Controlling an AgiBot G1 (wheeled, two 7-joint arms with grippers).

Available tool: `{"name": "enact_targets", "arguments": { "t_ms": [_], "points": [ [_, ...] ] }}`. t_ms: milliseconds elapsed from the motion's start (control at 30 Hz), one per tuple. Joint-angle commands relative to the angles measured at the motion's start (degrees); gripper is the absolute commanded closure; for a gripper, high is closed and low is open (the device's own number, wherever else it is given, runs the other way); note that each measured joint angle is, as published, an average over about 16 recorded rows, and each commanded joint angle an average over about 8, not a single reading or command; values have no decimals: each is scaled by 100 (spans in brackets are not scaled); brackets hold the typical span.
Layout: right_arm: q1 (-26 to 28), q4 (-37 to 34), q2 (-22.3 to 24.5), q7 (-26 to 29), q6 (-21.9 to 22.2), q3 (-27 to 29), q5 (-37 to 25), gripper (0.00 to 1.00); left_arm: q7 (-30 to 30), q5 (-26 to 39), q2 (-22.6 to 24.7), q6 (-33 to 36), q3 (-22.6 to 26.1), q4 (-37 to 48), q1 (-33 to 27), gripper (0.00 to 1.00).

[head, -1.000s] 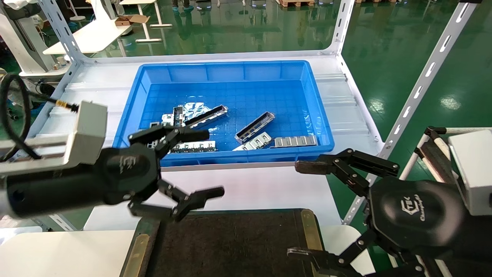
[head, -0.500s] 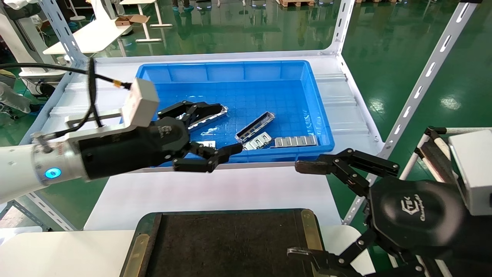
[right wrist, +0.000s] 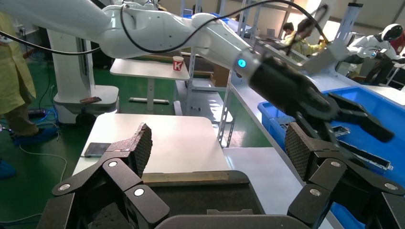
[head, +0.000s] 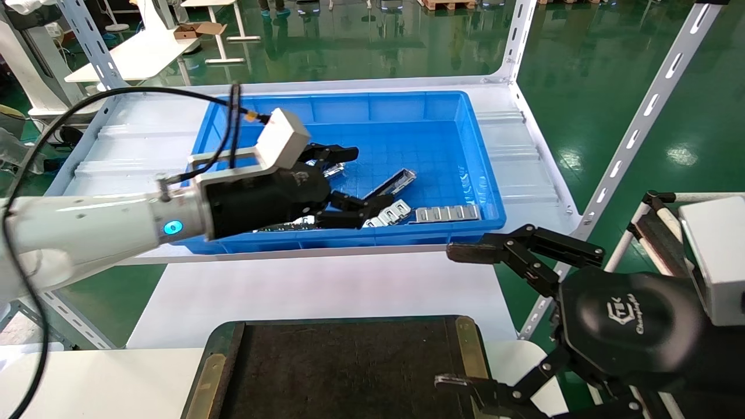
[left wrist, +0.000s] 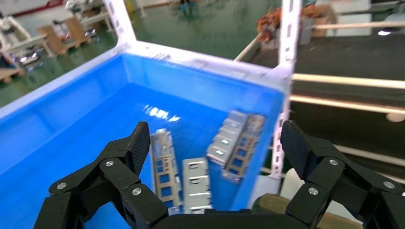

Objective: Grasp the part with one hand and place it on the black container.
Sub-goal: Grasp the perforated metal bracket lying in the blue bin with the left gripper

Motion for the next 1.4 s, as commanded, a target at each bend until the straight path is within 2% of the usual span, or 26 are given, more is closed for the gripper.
{"name": "enact_targets", "arguments": {
  "t_ms": [33,367,567,767,1100,1400],
  "points": [
    [0,0,0,0,0,-1,1,0,65,124,165,-116,65,268,-131,0],
    [1,0,2,-2,2,-5,3,0,629,262,985,-747,92,1629,-605,0],
    [2,0,3,-4,3,-7,5,0,774,174,1271,-1056,153,2065,-735,0],
    [2,0,4,-5,4,-10,7,0,550,-21,1344,-1376,463,1995,-705,0],
    [3,0,6,-7,6,-14,9,0,-60,-328,1354,-2128,1346,1637,-613,0],
    [4,0,7,-9,8,-17,12,0,-308,-680,1334,-2583,1995,1524,-569,0]
  ]
}}
